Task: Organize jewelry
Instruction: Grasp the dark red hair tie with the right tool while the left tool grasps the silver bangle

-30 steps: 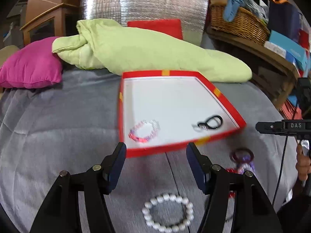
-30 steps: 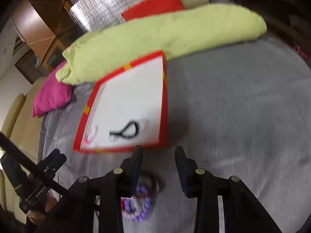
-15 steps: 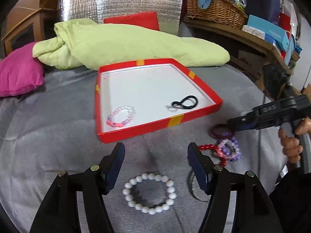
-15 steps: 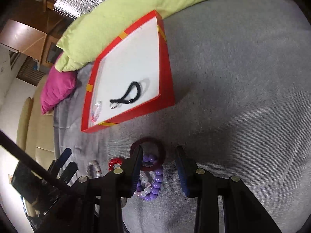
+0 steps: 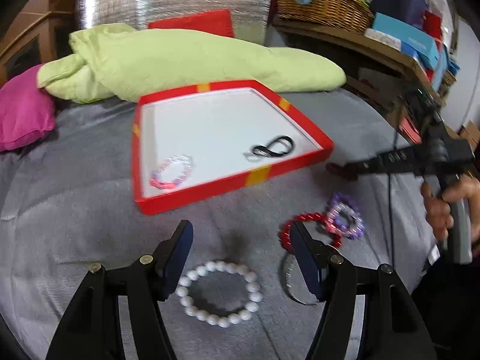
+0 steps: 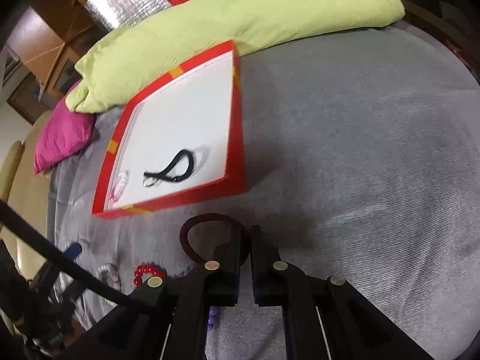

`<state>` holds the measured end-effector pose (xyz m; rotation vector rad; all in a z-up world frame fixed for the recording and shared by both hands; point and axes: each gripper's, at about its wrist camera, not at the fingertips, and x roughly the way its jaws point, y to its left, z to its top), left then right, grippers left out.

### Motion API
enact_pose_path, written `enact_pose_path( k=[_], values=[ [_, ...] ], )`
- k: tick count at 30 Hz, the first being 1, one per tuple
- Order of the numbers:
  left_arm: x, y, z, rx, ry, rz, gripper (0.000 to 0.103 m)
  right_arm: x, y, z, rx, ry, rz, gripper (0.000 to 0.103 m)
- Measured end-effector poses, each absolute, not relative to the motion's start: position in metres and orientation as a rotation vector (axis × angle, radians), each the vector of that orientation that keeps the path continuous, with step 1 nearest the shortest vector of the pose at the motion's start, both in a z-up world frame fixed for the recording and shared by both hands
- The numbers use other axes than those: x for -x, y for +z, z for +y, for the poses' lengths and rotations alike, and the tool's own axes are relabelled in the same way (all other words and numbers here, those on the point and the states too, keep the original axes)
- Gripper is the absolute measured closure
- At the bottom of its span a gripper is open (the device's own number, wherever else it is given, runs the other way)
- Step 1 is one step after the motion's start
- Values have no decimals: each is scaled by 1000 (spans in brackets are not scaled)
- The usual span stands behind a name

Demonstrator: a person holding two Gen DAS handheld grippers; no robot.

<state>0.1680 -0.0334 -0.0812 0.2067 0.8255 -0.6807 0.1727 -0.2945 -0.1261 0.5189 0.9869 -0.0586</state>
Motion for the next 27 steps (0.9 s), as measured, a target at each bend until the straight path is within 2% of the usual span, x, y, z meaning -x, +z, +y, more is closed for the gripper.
enact_pose_path(
  k=[9,27],
  values=[
    [-138,-95,-68,-330,-810,886,30,-173,-129,-296,-513,-60,1005,97],
    [-124,-119,-83,-449,-849,923,32,-171,-120,-295,-523,-46,947,97]
  ],
)
